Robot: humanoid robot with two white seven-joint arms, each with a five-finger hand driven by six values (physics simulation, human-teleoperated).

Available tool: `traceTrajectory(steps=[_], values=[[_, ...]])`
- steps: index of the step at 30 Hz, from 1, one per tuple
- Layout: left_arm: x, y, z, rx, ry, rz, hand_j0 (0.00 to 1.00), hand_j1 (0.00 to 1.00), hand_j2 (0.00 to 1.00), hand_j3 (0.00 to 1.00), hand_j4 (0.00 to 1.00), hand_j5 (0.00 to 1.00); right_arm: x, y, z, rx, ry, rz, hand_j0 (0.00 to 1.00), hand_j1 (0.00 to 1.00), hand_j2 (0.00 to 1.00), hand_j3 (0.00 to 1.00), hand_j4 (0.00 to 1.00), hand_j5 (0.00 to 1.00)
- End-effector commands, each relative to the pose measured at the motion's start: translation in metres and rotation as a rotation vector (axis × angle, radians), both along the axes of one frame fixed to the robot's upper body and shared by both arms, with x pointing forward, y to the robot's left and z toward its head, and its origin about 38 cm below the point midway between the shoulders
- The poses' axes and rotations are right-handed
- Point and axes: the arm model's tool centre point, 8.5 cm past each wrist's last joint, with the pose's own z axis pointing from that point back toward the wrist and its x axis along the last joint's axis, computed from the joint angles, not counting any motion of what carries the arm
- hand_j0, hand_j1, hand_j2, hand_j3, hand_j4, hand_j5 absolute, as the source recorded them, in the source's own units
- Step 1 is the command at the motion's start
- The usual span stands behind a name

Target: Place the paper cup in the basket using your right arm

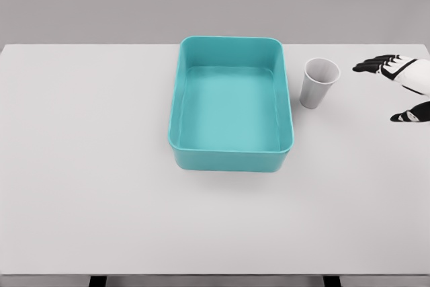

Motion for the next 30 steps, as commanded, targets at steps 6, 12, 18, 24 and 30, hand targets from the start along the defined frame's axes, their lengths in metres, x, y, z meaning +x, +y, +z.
traceTrajectory(steps=[6,12,18,24,30], values=[[0.001,0.0,0.0,0.0,-0.001,-0.001,1.0,1.0,1.0,1.0,1.0,1.0,0.01,-0.015,0.008,0.044,-0.025,-0.057,1.0,1.0,1.0,1.0,1.0,1.0],[0.001,0.0,0.0,0.0,-0.001,-0.001,1.0,1.0,1.0,1.0,1.0,1.0,0.044,0.0,-0.048,0.618,0.056,-0.18,1.0,1.0,1.0,1.0,1.0,1.0],[0.001,0.0,0.0,-0.002,-0.002,0.001,1.0,1.0,1.0,1.0,1.0,1.0,0.061,0.026,-0.095,0.866,0.207,-0.23,1.0,1.0,1.0,1.0,1.0,1.0],[0.001,0.0,0.0,0.0,-0.001,-0.001,1.0,1.0,1.0,1.0,1.0,1.0,0.059,0.028,-0.113,0.856,0.25,-0.259,1.0,1.0,1.0,1.0,1.0,1.0],[0.0,0.0,0.0,0.0,0.0,-0.001,1.0,1.0,1.0,1.0,1.0,1.0,0.062,0.031,-0.131,0.858,0.274,-0.289,1.0,1.0,1.0,1.0,1.0,1.0]])
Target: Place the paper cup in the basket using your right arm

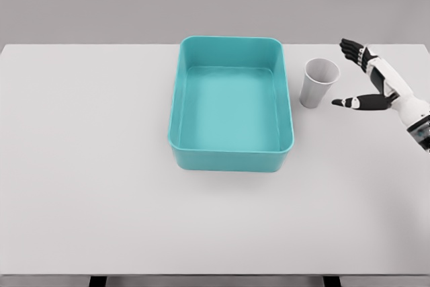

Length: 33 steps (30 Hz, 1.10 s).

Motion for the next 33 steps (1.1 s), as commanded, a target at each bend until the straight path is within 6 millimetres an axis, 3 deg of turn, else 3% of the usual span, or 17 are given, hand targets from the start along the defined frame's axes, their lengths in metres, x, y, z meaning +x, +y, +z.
traceTrajectory(steps=[1,7,15,24,33], values=[[0.0,0.0,0.0,0.0,0.0,0.001,1.0,1.0,1.0,1.0,1.0,1.0,0.001,0.001,-0.012,0.011,0.023,-0.016,1.0,1.0,1.0,1.0,1.0,1.0],[0.0,0.0,0.0,0.0,0.0,-0.001,1.0,1.0,1.0,1.0,1.0,1.0,0.002,-0.005,-0.019,0.005,0.043,-0.04,1.0,1.0,1.0,1.0,1.0,1.0],[0.0,0.0,0.0,0.0,0.0,0.001,1.0,1.0,1.0,1.0,1.0,1.0,0.006,0.003,-0.032,0.023,0.068,-0.051,1.0,1.0,1.0,1.0,1.0,1.0],[-0.001,0.0,0.0,0.0,0.001,0.001,1.0,1.0,1.0,1.0,1.0,1.0,0.023,0.014,-0.029,0.021,0.063,-0.053,1.0,1.0,1.0,1.0,1.0,1.0],[0.0,0.0,0.0,0.0,0.0,-0.001,1.0,1.0,1.0,1.0,1.0,1.0,0.024,0.022,-0.032,0.026,0.063,-0.037,1.0,1.0,1.0,1.0,1.0,1.0]])
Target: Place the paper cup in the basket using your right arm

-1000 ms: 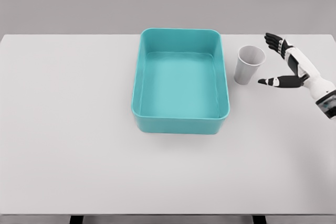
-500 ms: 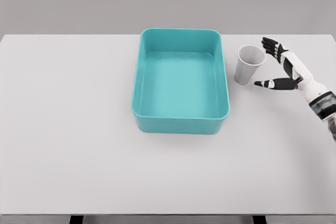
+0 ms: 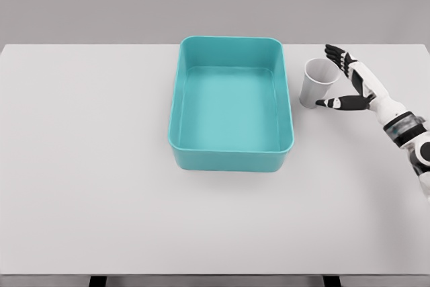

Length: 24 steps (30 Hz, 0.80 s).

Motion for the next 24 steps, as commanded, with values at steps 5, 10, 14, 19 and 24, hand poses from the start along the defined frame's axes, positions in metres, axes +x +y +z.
traceTrajectory(steps=[5,10,14,19,24], values=[[0.001,0.0,0.0,-0.002,-0.001,-0.001,1.0,1.0,1.0,1.0,1.0,1.0,0.0,0.006,-0.001,0.011,-0.002,0.01,1.0,1.0,1.0,1.0,1.0,1.0],[0.001,0.0,0.0,0.0,-0.002,0.001,1.0,1.0,1.0,1.0,1.0,1.0,0.0,0.007,-0.001,0.013,-0.003,0.012,1.0,1.0,1.0,1.0,1.0,1.0],[0.001,0.0,0.0,0.0,-0.002,-0.001,1.0,1.0,1.0,1.0,1.0,1.0,0.001,0.01,-0.001,0.019,-0.004,0.017,1.0,1.0,1.0,1.0,1.0,1.0],[0.0,0.0,0.0,0.0,0.0,-0.001,1.0,1.0,1.0,1.0,1.0,1.0,0.002,0.014,-0.001,0.023,-0.005,0.021,0.99,0.99,0.99,0.99,0.99,0.99],[0.001,0.0,0.0,0.0,-0.002,-0.001,1.0,1.0,1.0,1.0,1.0,1.0,0.002,0.016,-0.001,0.027,-0.005,0.023,0.8,0.8,0.8,0.8,0.8,0.8]])
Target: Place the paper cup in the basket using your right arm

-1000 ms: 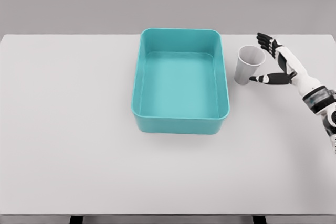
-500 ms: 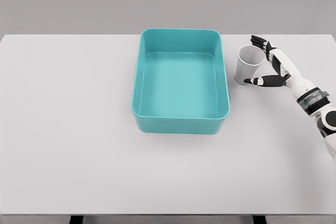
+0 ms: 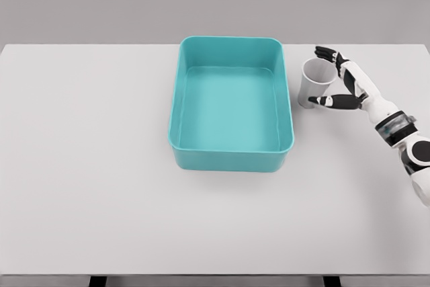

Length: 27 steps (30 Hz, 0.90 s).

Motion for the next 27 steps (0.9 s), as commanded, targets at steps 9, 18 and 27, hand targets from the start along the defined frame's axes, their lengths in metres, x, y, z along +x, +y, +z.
traceTrajectory(steps=[9,18,27], values=[[0.0,0.0,0.0,0.0,0.0,-0.001,1.0,1.0,1.0,1.0,1.0,1.0,0.001,0.0,0.005,-0.002,-0.011,0.007,0.62,0.62,0.62,0.62,0.62,0.62],[-0.001,0.0,0.0,0.0,0.002,-0.001,1.0,1.0,1.0,1.0,1.0,1.0,0.004,0.0,0.038,-0.014,-0.083,0.046,0.62,0.62,0.62,0.62,0.62,0.62],[0.0,0.0,0.0,0.0,0.0,0.001,1.0,1.0,1.0,1.0,1.0,1.0,0.001,0.017,0.074,-0.007,-0.171,0.13,0.62,0.62,0.62,0.62,0.62,0.62]])
